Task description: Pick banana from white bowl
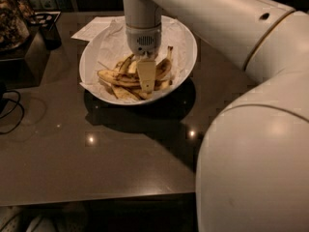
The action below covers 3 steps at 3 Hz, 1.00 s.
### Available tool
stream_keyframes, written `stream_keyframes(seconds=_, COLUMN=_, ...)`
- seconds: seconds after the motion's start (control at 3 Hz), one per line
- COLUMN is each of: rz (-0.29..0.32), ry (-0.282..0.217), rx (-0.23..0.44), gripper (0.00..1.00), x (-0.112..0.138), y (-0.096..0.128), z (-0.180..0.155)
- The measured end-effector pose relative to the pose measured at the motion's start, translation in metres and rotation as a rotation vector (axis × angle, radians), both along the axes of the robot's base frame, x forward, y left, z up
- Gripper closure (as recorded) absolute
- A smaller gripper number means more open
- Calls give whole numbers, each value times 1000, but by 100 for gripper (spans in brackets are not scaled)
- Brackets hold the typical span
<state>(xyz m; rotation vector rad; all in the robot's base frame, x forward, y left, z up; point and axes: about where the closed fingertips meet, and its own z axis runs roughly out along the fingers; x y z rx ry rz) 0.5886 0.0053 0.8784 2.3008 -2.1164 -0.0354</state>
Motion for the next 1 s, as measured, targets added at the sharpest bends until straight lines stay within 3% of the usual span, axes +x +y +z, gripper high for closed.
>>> stream_keyframes(seconds=1.0, rz=0, ry=0, rx=0, gripper=100, x=0, y=-1, z=1)
